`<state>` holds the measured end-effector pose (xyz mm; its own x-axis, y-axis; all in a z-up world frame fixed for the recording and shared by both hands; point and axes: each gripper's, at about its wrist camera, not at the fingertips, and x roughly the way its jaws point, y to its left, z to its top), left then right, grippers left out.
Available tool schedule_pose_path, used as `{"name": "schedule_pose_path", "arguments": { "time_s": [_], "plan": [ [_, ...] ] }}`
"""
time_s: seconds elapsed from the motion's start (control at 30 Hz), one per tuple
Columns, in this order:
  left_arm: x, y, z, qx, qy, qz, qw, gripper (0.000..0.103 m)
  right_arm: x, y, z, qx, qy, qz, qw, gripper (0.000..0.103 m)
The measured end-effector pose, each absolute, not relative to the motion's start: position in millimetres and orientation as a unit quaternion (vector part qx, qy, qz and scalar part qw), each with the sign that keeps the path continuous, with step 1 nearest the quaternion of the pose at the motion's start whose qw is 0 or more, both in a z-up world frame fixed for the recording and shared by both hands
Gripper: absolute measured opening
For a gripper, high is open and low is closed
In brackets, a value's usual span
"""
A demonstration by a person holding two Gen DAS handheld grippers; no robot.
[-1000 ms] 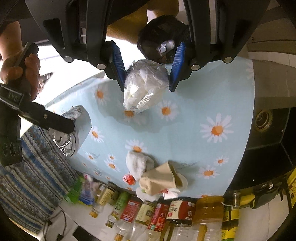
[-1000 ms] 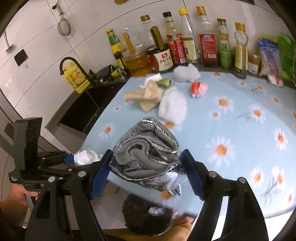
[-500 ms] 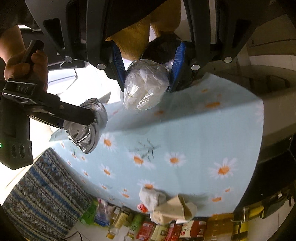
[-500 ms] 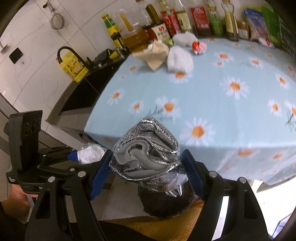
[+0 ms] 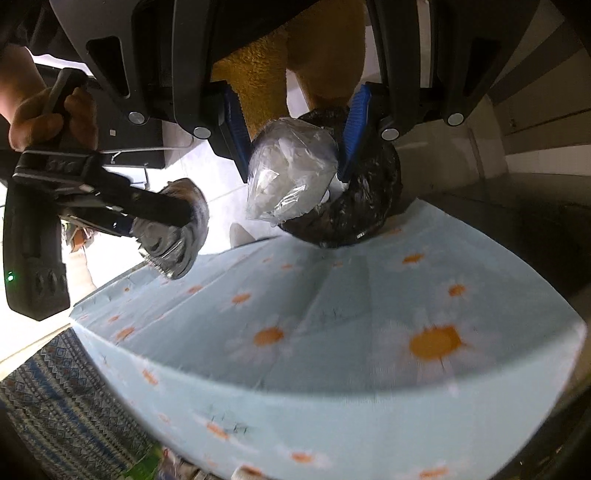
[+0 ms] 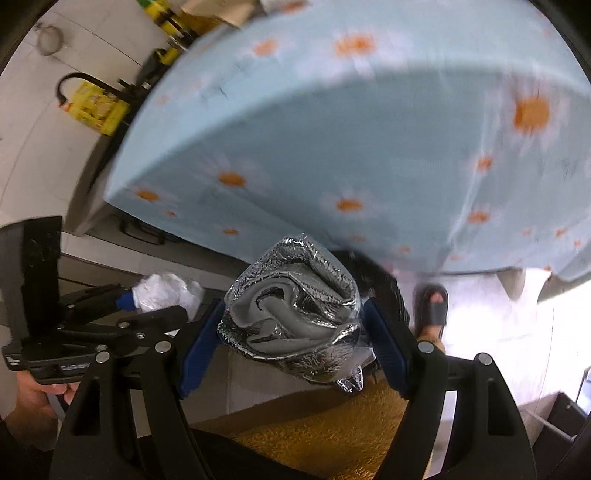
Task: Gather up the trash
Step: 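Lower both held items into the black trash bin and open both tools, then raise both tools back over the table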
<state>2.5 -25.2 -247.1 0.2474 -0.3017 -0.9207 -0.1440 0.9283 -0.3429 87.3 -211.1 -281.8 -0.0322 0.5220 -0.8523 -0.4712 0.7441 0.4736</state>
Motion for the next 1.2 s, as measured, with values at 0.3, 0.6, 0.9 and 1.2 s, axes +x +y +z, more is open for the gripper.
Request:
{"name": "schedule_pose_path", "arguments": {
  "time_s": [0.3, 0.6, 0.9, 1.2],
  "plan": [
    [7.5, -26.0, -302.7, -0.177, 0.643, -0.051, 0.744, 0.044, 83.8, -201.1, -347.1, 0.025, 0.667, 0.327, 0.669, 0.076],
    [5.6, -15.0, -387.7, -0.193, 0.689, -0.023, 0.698, 0.044, 87.4, -201.7, -414.1, 0.079, 0.717, 0.289, 0.63, 0.076],
    [7.6, -11.5, -402.2, -0.199, 0.698, -0.004, 0.687, 0.062, 97.7, -210.4, -435.2, 0.154, 0.735, 0.263, 0.605, 0.088],
    [4.8, 2.5, -394.6, -0.225, 0.688, 0.004, 0.69, 0.075, 108.1, -222.0, -423.4, 0.174, 0.733, 0.262, 0.602, 0.091]
  ]
}}
